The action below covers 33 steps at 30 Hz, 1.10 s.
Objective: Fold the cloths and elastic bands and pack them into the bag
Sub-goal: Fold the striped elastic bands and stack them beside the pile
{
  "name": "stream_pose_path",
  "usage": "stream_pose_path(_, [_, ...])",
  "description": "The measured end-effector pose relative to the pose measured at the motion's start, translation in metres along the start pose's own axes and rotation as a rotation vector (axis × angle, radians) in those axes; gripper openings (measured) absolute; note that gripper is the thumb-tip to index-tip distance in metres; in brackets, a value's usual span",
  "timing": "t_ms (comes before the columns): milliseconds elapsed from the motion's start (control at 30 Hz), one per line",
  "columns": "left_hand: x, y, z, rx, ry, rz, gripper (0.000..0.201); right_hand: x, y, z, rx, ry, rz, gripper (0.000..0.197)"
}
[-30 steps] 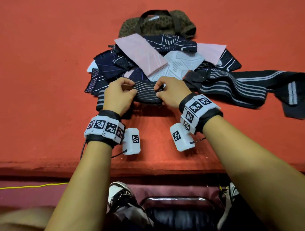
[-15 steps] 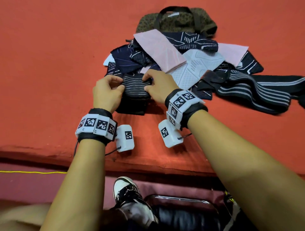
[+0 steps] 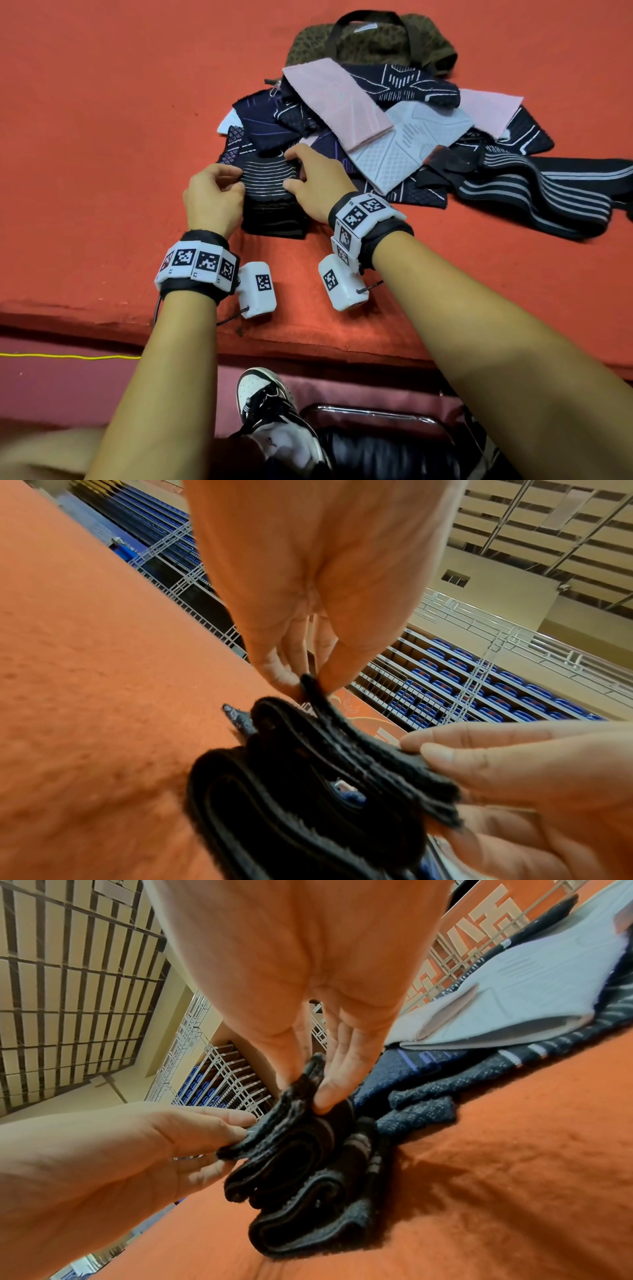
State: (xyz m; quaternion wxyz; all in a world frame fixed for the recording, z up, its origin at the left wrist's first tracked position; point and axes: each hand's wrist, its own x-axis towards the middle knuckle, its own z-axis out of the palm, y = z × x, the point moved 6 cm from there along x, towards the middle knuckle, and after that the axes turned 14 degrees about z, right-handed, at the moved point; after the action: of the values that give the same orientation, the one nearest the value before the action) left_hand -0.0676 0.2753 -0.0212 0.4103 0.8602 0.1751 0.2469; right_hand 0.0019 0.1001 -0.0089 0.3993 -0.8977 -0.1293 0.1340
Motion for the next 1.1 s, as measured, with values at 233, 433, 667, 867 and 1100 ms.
stream_pose_path(233, [-0.001, -0.007, 0.007, 0.038, -0.037, -0.084, 0.020, 0.006, 0.006, 0.007, -0.032, 0.035, 0.016, 0.023])
stream_pose_path(433, [0.002, 0.001, 0.009, 0.121, -0.069, -0.068, 0.020, 0.012, 0.013, 0.016, -0.087, -0.010, 0.037, 0.012])
stream_pose_path(667, [0.002, 0.044, 0.021, 0.187, -0.065, 0.129, 0.021, 0.005, 0.027, -0.016, -0.096, 0.044, 0.033, 0.023])
stream_pose_path(867, [-0.011, 0.082, 0.075, 0.144, -0.250, 0.229, 0.021, -0.007, 0.087, -0.058, -0.239, 0.067, 0.252, 0.024])
stream_pose_path(1100, [-0.039, 0.119, 0.139, 0.078, -0.433, 0.332, 0.023, -0.034, 0.164, -0.130, -0.378, 0.239, 0.468, 0.024])
